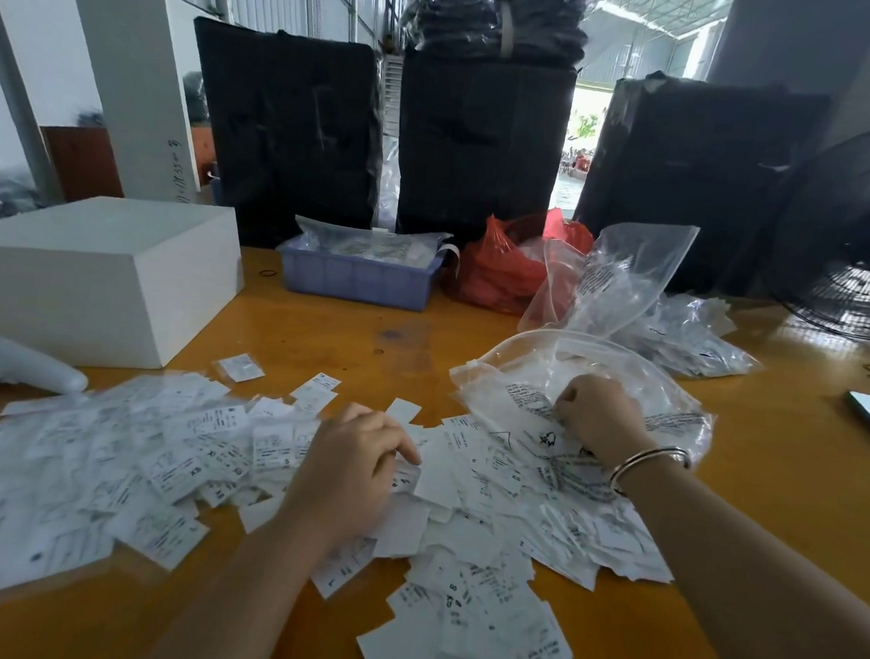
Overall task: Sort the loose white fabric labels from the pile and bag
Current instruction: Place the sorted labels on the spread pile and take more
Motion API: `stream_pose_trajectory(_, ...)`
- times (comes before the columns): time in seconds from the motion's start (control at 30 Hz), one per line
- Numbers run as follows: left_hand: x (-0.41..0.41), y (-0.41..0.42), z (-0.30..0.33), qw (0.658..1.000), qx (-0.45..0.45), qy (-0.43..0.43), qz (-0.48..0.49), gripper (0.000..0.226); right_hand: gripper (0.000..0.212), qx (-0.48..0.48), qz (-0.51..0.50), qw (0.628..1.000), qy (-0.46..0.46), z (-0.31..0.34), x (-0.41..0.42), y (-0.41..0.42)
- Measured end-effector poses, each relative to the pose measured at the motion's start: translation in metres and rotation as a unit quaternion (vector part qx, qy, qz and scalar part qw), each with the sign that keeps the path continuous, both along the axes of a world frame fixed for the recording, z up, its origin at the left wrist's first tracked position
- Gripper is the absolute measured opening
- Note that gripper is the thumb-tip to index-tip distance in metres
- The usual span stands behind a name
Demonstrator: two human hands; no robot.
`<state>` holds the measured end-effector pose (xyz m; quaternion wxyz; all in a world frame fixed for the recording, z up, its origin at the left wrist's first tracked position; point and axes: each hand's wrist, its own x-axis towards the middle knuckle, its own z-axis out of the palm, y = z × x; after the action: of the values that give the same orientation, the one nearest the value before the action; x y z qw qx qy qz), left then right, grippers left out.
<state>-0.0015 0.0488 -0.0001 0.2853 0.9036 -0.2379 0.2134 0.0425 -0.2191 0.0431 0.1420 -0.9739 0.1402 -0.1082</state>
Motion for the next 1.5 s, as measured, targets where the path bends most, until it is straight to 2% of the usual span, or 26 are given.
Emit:
stream_pose_trajectory(0.13,0.0,-0.005,-0.004,0.997,0.003,0.063,-0.036,0.033,0.016,-0.108,0.003,0.993,0.054,-0.002,-0.002,-0.002)
stream_pose_trajectory(0.2,0.0,-0.005,-0.004,0.996,0.007,0.073,-0.044,0.032,0.014,-0.113,0.007,0.991,0.068,-0.002,-0.002,-0.003)
stream_pose_trajectory(0.4,0.001,-0.005,-0.004,0.996,-0.003,0.077,-0.046,0.033,0.009,-0.143,-0.033,0.989,-0.002,0.005,0.0,0.0)
stream_pose_trajectory(0.47,0.001,-0.005,-0.004,0.996,-0.011,0.069,-0.049,0.033,0.013,-0.131,-0.048,0.989,-0.041,0.006,0.003,-0.002)
stream_pose_trajectory(0.6,0.003,-0.005,-0.004,0.997,-0.03,0.052,-0.053,0.034,0.01,0.022,-0.004,0.988,-0.155,0.018,-0.004,0.001)
stream_pose_trajectory(0.67,0.002,-0.007,-0.002,0.996,-0.052,0.052,-0.047,0.037,0.014,0.122,0.048,0.967,-0.22,0.025,-0.015,0.013)
stream_pose_trajectory(0.73,-0.001,-0.008,0.001,0.99,-0.108,0.08,-0.038,0.039,0.02,0.248,0.112,0.929,-0.252,0.031,-0.032,0.031)
stream_pose_trajectory(0.8,-0.004,-0.008,0.006,0.974,-0.184,0.125,-0.053,0.027,0.018,0.359,0.162,0.893,-0.22,0.03,-0.049,0.051)
stream_pose_trajectory(0.83,-0.006,-0.009,0.009,0.96,-0.227,0.152,-0.069,0.015,0.012,0.395,0.177,0.883,-0.185,0.026,-0.056,0.06)
stream_pose_trajectory(0.87,-0.007,-0.008,0.012,0.942,-0.267,0.186,-0.084,0.015,0.006,0.419,0.185,0.877,-0.144,0.02,-0.062,0.069)
stream_pose_trajectory(0.93,-0.009,-0.007,0.013,0.914,-0.306,0.242,-0.112,0.043,0.004,0.446,0.192,0.87,-0.082,0.007,-0.07,0.082)
stream_pose_trajectory(1.03,-0.01,-0.008,0.015,0.91,-0.288,0.273,-0.125,0.055,0.006,0.452,0.188,0.87,-0.055,-0.007,-0.075,0.093)
stream_pose_trajectory(1.07,-0.01,-0.009,0.015,0.908,-0.289,0.28,-0.117,0.05,0.006,0.449,0.185,0.872,-0.057,-0.009,-0.075,0.094)
stream_pose_trajectory(1.17,-0.004,-0.011,0.01,0.917,-0.282,0.272,-0.075,0.009,0.006,0.444,0.176,0.876,-0.069,-0.014,-0.073,0.096)
stream_pose_trajectory(1.2,-0.004,-0.011,0.009,0.918,-0.284,0.271,-0.061,0.004,0.006,0.455,0.176,0.87,-0.071,-0.015,-0.073,0.096)
stream_pose_trajectory(1.33,-0.004,-0.013,0.007,0.915,-0.305,0.263,-0.032,0.005,0.007,0.511,0.17,0.84,-0.063,-0.019,-0.073,0.099)
stream_pose_trajectory(1.4,-0.004,-0.014,0.007,0.909,-0.324,0.263,-0.015,0.006,0.015,0.569,0.175,0.802,-0.045,-0.02,-0.074,0.101)
stream_pose_trajectory(1.43,-0.004,-0.014,0.007,0.903,-0.337,0.267,-0.005,0.007,0.02,0.588,0.183,0.787,-0.035,-0.021,-0.074,0.101)
stream_pose_trajectory(1.5,-0.003,-0.013,0.007,0.881,-0.38,0.282,0.007,0.008,0.029,0.59,0.204,0.781,-0.025,-0.022,-0.075,0.1)
